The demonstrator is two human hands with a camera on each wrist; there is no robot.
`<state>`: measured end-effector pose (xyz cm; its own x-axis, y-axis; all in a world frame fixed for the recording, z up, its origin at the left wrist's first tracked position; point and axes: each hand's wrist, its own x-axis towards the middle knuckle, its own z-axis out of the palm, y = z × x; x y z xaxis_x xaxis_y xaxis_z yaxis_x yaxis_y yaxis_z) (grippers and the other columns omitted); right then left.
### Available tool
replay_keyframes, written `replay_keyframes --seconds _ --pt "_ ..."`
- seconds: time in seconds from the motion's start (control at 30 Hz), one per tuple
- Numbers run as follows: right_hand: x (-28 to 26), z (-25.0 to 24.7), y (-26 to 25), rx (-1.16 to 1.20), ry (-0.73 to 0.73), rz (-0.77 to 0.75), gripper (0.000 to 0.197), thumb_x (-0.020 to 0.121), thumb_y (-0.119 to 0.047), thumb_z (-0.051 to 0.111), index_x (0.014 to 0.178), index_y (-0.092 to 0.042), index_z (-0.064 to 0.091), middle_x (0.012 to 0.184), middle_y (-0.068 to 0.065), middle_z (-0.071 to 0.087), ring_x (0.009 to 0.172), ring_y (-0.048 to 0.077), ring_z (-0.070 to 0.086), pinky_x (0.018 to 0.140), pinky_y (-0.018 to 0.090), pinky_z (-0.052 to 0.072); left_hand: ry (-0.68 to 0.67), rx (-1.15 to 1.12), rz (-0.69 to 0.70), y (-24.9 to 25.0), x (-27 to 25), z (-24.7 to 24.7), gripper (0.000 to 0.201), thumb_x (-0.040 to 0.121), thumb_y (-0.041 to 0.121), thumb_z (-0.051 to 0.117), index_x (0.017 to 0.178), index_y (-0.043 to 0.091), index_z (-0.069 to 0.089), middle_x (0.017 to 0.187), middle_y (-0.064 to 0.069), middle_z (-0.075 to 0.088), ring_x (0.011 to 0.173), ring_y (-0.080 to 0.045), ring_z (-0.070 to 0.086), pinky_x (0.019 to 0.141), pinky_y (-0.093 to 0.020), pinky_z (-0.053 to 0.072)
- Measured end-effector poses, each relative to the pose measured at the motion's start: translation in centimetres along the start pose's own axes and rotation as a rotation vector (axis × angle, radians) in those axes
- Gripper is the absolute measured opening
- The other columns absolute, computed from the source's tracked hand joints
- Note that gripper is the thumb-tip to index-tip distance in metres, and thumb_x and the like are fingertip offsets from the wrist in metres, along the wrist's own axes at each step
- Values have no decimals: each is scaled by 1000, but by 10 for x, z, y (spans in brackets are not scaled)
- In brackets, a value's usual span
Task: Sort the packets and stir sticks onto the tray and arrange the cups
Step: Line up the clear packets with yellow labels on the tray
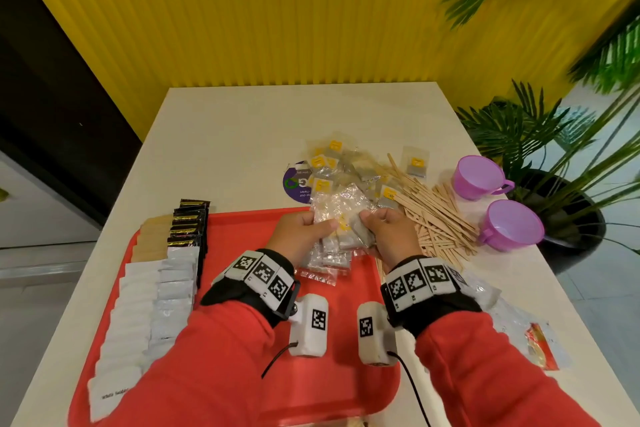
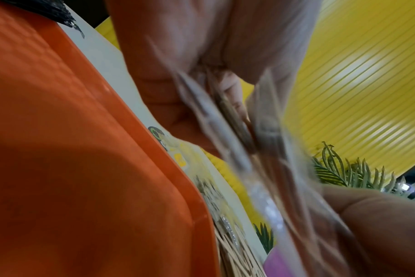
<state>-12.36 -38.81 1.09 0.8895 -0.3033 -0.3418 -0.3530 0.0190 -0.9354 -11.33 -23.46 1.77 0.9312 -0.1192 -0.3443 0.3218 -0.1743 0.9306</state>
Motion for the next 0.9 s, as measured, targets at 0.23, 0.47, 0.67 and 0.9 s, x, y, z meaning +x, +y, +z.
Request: replay_keyframes --seconds 0.23,0.47,0.67,0.9 --pt "0 -11 -13 95 267 -121 19 86 -16 59 68 -22 54 75 0 58 74 21 54 75 40 48 200 2 -11 -5 6 -11 24 83 10 65 64 9 50 58 -5 43 49 -13 39 51 -22 32" --pt "-18 23 -11 -39 -288 -8 19 95 -17 48 78 -19 56 78 -5 55 69 2 52 65 18 46 53 -83 -48 -4 5 5 20 84 5 58 70 16 66 75 -10 65 78 -29 61 80 -43 47" --pt "-14 23 2 -191 -217 -64 33 79 -3 66 100 -14 43 88 6 57 77 15 58 68 20 49 22 -128 2 -1 0 2 26 90 -1 47 82 18 63 81 -7 64 79 -20 62 78 -33 50" --pt "-12 29 12 -183 -274 -83 35 73 16 60 86 -16 58 82 3 62 66 4 59 63 15 48 101 -134 94 -13 -4 14 39 89 -15 38 97 23 37 82 -1 51 67 -11 48 55 -20 42"
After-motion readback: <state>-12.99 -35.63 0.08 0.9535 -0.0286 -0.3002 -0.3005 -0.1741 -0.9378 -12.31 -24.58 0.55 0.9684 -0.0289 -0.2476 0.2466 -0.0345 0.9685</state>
